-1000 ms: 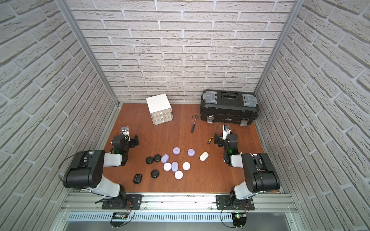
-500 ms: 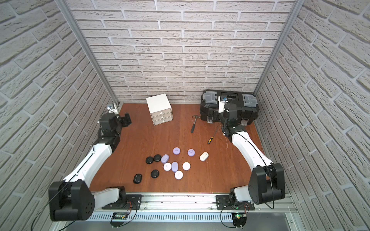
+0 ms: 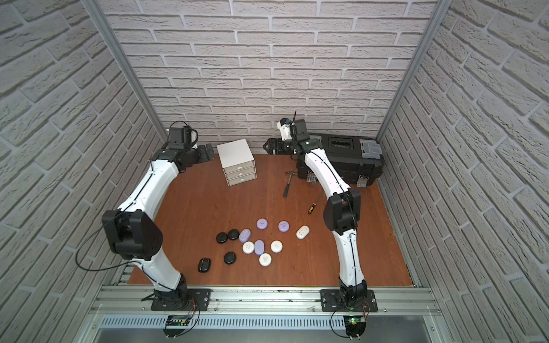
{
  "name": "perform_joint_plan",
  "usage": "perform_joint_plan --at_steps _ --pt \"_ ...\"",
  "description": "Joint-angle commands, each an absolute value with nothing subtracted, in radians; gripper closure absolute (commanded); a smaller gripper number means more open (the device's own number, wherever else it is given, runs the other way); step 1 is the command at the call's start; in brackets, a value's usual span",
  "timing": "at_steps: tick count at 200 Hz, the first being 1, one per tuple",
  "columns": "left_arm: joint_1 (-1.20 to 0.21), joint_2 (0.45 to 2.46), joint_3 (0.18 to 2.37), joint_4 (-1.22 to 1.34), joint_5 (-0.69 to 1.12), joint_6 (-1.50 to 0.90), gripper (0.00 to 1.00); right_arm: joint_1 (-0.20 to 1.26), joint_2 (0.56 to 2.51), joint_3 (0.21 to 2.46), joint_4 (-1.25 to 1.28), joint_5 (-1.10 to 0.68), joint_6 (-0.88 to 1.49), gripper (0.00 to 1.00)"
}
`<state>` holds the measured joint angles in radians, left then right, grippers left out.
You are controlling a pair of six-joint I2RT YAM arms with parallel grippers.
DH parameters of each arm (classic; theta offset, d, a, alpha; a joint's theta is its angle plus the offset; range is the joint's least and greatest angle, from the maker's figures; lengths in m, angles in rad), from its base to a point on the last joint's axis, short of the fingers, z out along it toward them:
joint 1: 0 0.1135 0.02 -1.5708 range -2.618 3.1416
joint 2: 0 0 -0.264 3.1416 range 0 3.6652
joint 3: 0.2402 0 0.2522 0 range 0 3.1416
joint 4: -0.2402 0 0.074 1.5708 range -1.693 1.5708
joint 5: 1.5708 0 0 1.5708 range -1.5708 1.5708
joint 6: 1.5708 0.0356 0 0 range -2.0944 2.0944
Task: Put the bluetooth earphones in the drawer according to color
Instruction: Move the storage box to the center of the board.
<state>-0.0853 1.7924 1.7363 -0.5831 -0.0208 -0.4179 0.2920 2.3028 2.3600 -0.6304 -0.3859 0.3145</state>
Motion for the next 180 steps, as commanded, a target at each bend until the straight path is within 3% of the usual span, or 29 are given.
perform_joint_plan --at_steps 1,63,180 --pt "-0.081 1.858 1.810 -0.631 0.067 -0.474 0.02 0.297 2.372 2.493 -0.662 -0.469 0.414 0.00" --pt "-0.078 2.010 1.875 -0.552 0.158 -0.542 0.02 0.299 2.514 2.510 -0.404 -0.535 0.602 0.02" --pt "-0.072 2.140 1.935 -0.516 0.250 -0.569 0.05 0.362 2.707 2.696 -0.304 -0.554 0.719 0.07"
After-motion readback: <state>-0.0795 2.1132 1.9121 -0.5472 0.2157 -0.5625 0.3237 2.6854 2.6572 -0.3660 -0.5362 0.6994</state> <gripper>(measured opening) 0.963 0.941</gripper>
